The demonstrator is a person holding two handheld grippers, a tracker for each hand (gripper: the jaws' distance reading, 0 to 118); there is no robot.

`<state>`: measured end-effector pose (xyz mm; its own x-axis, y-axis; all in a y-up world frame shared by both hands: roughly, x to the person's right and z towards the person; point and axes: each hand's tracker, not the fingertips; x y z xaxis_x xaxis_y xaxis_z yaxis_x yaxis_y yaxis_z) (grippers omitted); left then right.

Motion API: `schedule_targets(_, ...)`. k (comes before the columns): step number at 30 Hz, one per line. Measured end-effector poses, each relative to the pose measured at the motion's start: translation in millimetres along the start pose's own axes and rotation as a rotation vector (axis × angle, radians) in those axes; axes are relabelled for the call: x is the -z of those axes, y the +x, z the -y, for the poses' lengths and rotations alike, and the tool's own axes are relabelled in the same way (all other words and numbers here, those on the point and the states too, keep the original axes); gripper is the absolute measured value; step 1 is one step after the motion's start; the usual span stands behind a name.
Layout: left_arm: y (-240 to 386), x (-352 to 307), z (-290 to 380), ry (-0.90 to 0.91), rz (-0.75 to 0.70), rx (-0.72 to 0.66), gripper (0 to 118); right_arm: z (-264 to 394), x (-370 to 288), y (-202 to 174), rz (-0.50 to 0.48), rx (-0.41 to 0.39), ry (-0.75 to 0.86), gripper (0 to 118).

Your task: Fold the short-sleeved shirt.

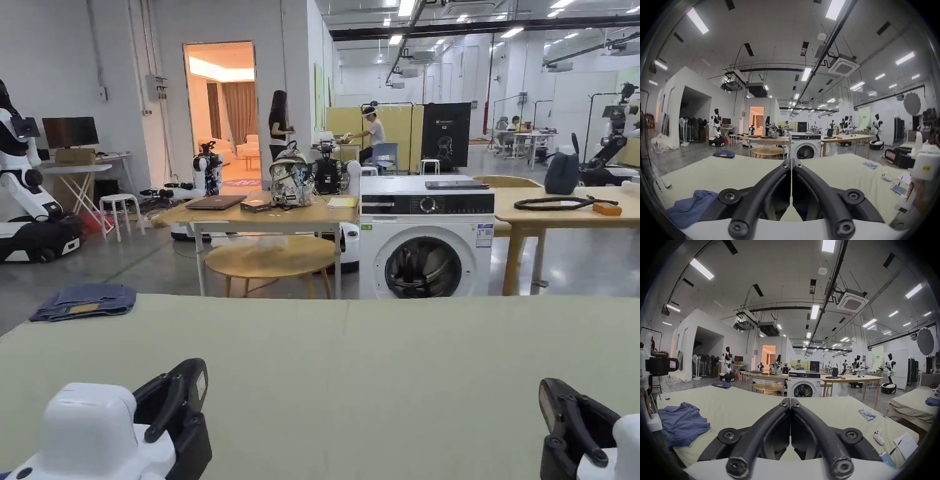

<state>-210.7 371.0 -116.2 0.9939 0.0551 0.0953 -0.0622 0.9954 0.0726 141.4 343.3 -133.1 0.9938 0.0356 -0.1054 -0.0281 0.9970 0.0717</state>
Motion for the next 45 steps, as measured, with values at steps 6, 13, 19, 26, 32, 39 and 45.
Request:
schedule_targets(6,3,9,-1,-0.041,-0.028,0.019,0,0,-2,-2,-0.015,0.034,-0.028,0)
schedule_targets(13,10,10,0,-0.059,-0.051,0.077,0,3,-3,-3,0.031,0.02,0.039,0)
schedule_targets(19,10,4,1,-0.013,-0.073,0.075,0,2,2,2,-0.021,0.005,-0.024,0)
schedule_targets(26,8,8,1,-0.043,-0.081,0.069,0,5,1,-5,0.028,-0.112,-0.042,0)
schedule_targets(32,11,6,2,-0.034,-0.077,0.077,0,9,1,-5,0.037,-0.108,-0.053,0)
schedule_targets(39,13,5,4,-0.033,-0.059,0.078,0,9,-1,1,0.019,-0.101,-0.051,12)
schedule_targets(45,15,4,3,-0.026,-0.058,0.081,0,9,1,0,0.018,-0.116,-0.072,8)
